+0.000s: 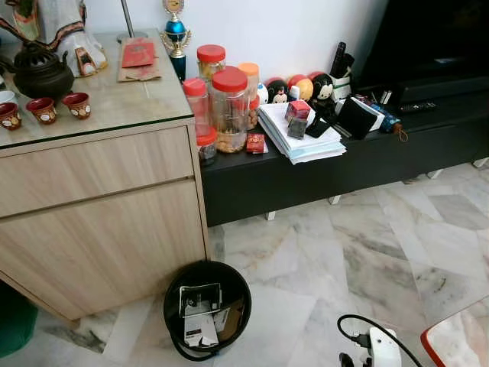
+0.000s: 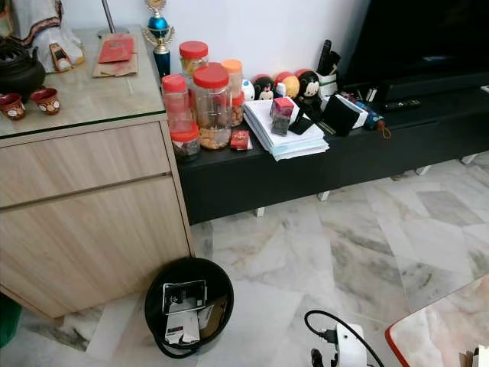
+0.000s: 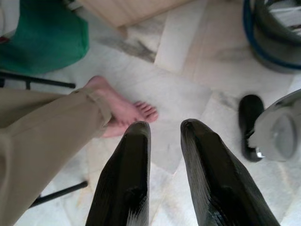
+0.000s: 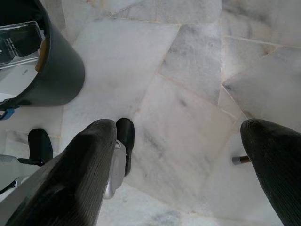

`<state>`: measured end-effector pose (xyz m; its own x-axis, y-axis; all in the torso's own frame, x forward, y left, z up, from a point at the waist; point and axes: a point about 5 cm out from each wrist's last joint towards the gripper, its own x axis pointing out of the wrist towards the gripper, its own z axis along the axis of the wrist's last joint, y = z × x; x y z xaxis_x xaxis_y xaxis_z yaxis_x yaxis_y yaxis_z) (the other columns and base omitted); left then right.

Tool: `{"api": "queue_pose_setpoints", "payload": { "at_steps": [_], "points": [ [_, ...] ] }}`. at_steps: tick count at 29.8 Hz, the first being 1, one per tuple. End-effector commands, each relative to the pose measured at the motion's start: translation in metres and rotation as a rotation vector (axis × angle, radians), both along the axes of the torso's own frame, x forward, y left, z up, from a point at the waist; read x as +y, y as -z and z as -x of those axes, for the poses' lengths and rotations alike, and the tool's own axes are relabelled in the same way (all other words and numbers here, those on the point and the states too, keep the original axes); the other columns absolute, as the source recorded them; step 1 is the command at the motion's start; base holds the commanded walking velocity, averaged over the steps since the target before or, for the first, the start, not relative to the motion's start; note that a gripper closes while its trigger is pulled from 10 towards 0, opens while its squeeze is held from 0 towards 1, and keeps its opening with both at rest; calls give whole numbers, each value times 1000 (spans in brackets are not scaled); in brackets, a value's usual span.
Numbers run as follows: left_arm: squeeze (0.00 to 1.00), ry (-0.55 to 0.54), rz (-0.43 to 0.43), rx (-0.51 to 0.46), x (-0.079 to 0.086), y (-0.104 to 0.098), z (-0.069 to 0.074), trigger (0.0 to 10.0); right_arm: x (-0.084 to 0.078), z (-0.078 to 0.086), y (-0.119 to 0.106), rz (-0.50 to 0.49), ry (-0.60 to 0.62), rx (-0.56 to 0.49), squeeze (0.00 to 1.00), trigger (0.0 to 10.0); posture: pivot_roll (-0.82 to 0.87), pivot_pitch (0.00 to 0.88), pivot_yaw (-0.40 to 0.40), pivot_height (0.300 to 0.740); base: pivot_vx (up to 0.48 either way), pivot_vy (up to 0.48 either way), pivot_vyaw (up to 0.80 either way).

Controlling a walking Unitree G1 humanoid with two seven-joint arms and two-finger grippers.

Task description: Picking trash to rubbish bin

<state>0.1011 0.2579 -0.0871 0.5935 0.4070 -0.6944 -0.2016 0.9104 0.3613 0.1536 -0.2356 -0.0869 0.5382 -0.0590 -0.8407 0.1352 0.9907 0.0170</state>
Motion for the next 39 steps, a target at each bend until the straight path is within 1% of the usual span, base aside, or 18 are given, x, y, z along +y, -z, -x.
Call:
{"api": "queue_pose_setpoints", "payload": {
  "at_steps": [1, 2, 5, 9, 11, 18, 25, 27, 33, 36, 39],
  "points": [
    [0, 25, 11, 10, -6, 2, 0, 10000, -4, 5, 1, 6, 14, 12, 0, 10000, 69, 45, -41, 740, 0, 0, 0],
    [0, 28, 13, 9, -6, 2, -1, 10000, -5, 5, 1, 7, 15, 12, 0, 10000, 69, 45, -41, 740, 0, 0, 0],
    [0, 43, 17, -1, -9, 2, -3, 10000, -16, 9, -1, 15, 26, 12, 0, 10000, 68, 42, -40, 740, 0, 0, 0],
    [0, 46, 20, 3, -9, 2, -2, 10000, -23, 11, -3, 20, 31, 11, 0, 10000, 69, 42, -41, 740, 0, 0, 0],
    [0, 50, 22, 6, -10, 3, -2, 10000, -26, 12, -3, 19, 34, 11, 0, 10000, 69, 42, -41, 740, 0, 0, 0],
    [0, 53, 25, 9, -11, 3, -1, 10000, -26, 13, -3, 12, 36, 10, 0, 10000, 68, 53, -42, 740, 0, 0, 0],
    [0, 65, 31, 14, -14, 4, -2, 10000, -10, 10, 1, -2, 27, 11, 0, 10000, 66, 62, -44, 740, 0, 0, 0],
    [0, 68, 34, 16, -15, 4, -3, 10000, 0, 7, 3, -11, 23, 9, 0, 10000, 66, 62, -44, 740, 0, 0, 0],
    [0, 74, 36, 17, -15, 4, -3, 10000, 8, 6, 4, -18, 17, 9, 0, 10000, 66, 71, -45, 740, 0, 0, 0],
    [0, 71, 43, 35, -16, 6, 1, 10000, 18, 2, 5, -26, 8, 3, 0, 10000, 66, 71, -45, 740, -288, 0, 0],
    [0, 71, 46, 45, -17, 8, 3, 10000, 17, -3, 3, -25, 7, -7, 0, 10000, 66, 73, -47, 740, -296, 0, 0]
  ]
}}
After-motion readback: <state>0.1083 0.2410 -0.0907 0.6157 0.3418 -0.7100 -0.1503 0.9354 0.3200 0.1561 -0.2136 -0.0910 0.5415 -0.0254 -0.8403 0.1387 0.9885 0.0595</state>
